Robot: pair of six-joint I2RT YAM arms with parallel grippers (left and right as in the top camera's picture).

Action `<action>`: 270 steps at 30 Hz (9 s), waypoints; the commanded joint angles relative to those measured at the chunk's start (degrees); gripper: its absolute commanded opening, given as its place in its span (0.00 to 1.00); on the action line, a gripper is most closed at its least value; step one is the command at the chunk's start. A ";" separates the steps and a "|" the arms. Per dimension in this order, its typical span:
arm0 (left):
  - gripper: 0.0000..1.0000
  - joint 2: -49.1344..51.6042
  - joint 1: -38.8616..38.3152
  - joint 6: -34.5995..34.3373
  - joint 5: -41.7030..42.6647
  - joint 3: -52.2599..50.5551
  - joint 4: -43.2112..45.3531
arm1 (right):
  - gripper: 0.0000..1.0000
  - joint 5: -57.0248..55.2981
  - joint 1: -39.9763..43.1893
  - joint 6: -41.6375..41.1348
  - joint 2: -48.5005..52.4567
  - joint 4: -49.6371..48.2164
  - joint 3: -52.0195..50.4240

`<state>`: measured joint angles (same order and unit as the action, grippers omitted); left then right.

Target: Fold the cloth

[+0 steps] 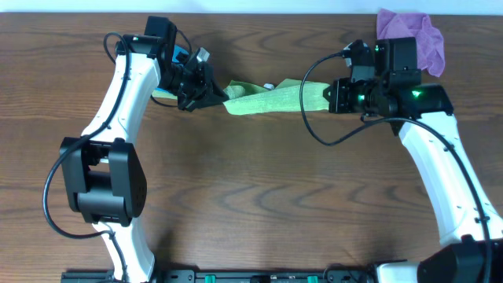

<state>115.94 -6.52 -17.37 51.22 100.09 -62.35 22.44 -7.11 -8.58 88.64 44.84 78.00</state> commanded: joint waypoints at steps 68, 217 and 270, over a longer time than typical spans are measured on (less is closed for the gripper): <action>0.96 -68.04 0.90 -22.80 -19.26 -49.07 5.18 | 0.99 -0.76 14.01 0.87 -46.88 23.12 -28.13; 0.06 -14.47 -0.90 -14.56 11.78 -74.88 60.46 | 0.90 1.42 13.99 -18.32 -14.73 -25.22 -57.00; 0.15 -14.91 0.28 -19.74 5.35 -52.46 42.75 | 0.01 1.60 5.53 -20.57 -12.98 -26.73 -38.66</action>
<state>100.84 -6.33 -40.07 60.82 48.36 -16.82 24.56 -1.26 -28.29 76.12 17.98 38.94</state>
